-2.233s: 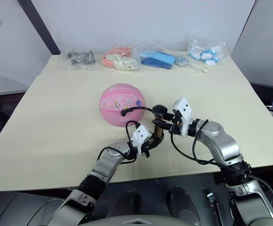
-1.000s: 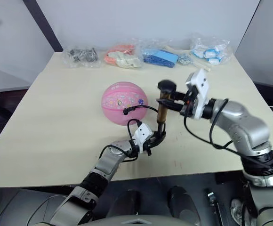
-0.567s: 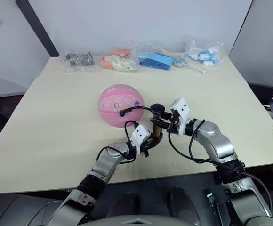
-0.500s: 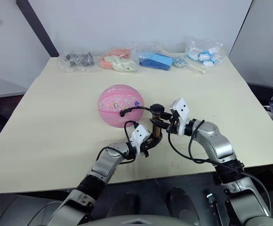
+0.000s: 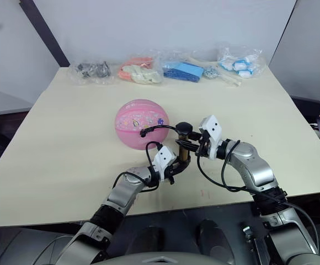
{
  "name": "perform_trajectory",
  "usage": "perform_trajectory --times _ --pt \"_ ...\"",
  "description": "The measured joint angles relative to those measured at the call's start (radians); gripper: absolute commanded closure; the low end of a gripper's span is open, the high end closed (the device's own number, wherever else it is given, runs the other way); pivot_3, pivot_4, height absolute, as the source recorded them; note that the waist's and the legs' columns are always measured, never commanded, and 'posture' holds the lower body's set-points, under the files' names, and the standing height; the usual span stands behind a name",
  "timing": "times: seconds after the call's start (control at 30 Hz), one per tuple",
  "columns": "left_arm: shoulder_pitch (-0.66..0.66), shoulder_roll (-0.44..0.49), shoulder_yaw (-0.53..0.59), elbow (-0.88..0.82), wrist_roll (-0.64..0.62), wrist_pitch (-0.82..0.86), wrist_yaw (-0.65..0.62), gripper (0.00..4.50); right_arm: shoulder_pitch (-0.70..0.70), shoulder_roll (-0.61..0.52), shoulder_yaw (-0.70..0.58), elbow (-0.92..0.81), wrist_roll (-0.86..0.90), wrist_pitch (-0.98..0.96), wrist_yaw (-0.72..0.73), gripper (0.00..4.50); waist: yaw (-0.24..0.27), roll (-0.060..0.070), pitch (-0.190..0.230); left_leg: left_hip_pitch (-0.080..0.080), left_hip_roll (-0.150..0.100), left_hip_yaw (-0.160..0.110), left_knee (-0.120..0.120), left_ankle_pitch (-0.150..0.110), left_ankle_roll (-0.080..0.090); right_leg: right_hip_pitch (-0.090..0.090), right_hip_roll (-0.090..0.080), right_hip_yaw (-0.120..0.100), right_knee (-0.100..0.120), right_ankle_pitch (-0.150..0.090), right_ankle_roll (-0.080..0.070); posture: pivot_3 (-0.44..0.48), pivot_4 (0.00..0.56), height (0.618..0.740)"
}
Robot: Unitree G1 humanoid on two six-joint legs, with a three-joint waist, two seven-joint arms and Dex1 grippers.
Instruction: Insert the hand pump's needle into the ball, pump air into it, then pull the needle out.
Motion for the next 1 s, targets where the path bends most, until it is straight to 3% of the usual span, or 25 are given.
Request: perform_trajectory --times 0.13,0.2,0.3,0.33,0.4,0.7,1.0 --pt "0.001 0.000 0.000 -0.009 -0.007 0.008 -0.003 3.40 0.000 -0.007 0.000 -0.026 -0.004 0.022 -0.006 3.49 0.001 0.001 0.002 -0.001 -0.002 0.000 -0.001 0.000 0.000 -0.001 -0.001 0.000 -0.001 0.000 0.000 0.000 0.150 0.740" --pt "0.001 0.000 0.001 -0.013 -0.016 0.014 -0.008 2.38 0.000 -0.009 -0.001 -0.040 -0.005 0.036 -0.013 3.49 0.001 0.002 0.004 -0.002 -0.003 0.000 -0.001 0.000 0.000 -0.002 -0.001 0.000 -0.001 0.000 0.000 0.000 0.150 0.740" --pt "0.008 0.004 0.008 -0.022 -0.025 0.029 -0.018 1.26 0.004 -0.012 -0.002 -0.050 -0.012 0.050 -0.018 3.49 0.003 0.004 0.010 -0.004 -0.005 -0.001 -0.002 0.000 0.000 -0.002 -0.003 0.000 -0.001 0.000 0.000 0.000 0.150 0.740" --pt "0.018 0.005 0.013 -0.042 -0.035 0.035 -0.023 0.66 0.001 -0.012 -0.003 -0.051 -0.013 0.053 -0.019 3.49 0.006 0.004 0.013 -0.004 -0.007 0.000 -0.002 0.000 0.000 -0.002 -0.004 -0.001 -0.001 0.000 0.000 0.000 0.150 0.740" --pt "0.025 0.009 0.024 -0.057 -0.043 0.043 -0.033 0.13 -0.001 -0.012 -0.006 -0.052 -0.013 0.053 -0.019 3.49 0.009 0.003 0.015 -0.005 -0.007 -0.001 -0.002 0.000 0.000 -0.002 -0.005 -0.001 -0.002 0.000 0.001 0.000 0.150 0.740" --pt "0.076 0.065 0.051 -0.243 -0.137 0.113 -0.115 0.03 -0.003 -0.024 -0.025 -0.082 -0.013 0.083 -0.019 3.49 0.024 0.004 0.019 -0.015 -0.009 -0.001 -0.001 0.000 0.000 -0.011 -0.007 -0.002 -0.003 0.000 0.002 0.000 0.150 0.740" --pt "0.155 0.178 0.106 -0.422 -0.250 0.213 -0.213 0.03 -0.014 -0.113 -0.038 -0.231 -0.007 0.209 -0.017 3.49 0.031 0.008 0.026 -0.028 -0.009 -0.001 0.003 0.000 0.000 -0.020 -0.008 -0.007 -0.003 0.000 0.002 0.000 0.150 0.740"
